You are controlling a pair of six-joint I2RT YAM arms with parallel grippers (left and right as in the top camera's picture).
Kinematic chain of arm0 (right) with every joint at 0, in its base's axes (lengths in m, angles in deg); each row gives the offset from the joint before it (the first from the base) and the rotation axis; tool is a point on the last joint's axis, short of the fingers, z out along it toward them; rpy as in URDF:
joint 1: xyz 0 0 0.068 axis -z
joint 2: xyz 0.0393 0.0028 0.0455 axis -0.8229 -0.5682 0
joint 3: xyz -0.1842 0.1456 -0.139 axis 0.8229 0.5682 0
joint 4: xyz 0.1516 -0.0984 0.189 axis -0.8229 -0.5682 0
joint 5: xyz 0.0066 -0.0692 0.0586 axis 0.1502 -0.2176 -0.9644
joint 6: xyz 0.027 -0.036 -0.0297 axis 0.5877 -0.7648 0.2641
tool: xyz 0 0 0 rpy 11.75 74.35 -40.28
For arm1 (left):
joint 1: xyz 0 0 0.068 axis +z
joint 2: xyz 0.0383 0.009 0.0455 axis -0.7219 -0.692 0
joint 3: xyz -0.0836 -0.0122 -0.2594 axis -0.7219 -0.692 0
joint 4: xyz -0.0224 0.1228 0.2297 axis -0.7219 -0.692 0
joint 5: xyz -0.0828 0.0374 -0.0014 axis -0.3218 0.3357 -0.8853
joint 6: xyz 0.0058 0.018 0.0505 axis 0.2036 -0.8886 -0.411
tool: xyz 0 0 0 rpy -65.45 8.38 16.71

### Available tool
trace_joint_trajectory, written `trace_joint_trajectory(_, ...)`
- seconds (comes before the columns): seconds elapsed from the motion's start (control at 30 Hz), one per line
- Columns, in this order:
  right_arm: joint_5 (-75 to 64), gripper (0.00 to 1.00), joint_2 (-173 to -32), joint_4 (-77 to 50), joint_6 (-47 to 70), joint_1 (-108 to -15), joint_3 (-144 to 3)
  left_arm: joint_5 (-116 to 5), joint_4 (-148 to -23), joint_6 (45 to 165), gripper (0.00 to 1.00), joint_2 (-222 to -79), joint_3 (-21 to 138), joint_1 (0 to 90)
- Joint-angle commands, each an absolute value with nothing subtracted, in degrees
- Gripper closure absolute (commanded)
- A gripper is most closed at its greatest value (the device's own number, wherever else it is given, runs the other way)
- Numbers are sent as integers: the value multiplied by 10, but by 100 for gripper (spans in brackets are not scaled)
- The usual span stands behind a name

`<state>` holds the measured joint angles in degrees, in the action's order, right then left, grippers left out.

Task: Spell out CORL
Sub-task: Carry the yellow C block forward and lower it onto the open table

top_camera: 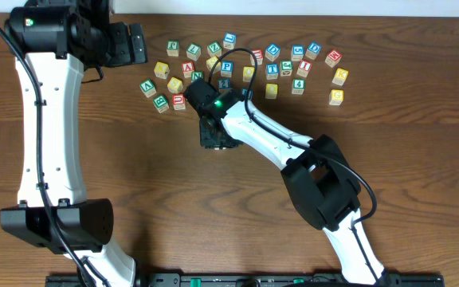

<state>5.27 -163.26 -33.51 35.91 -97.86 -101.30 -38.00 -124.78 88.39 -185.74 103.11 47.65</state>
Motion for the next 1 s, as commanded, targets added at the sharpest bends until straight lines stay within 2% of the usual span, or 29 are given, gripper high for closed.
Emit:
trace_joint_trajectory(0.0,54,63,-1622,-338,366,-972,-1011,-373,-1249,887,2,-1865,1026,477)
trace_joint_trajectory(0.13,54,69,-1622,-339,367,-968,-1011,-373,-1249,887,2,-1865,1026,477)
trace_joint_trajectory(0.4,47,71,-1622,-341,384,-962,-1011,-373,-1249,887,2,-1865,1026,477)
trace_joint_trajectory(0.57,47,70,-1622,-342,381,-962,-1011,-373,-1249,887,2,-1865,1026,477)
trace_joint_trajectory(0.7,47,62,-1622,-343,370,-962,-1011,-373,-1249,887,2,-1865,1026,477)
trace_joint_trajectory(0.97,47,62,-1622,-349,355,-962,-1011,-373,-1249,887,2,-1865,1026,477)
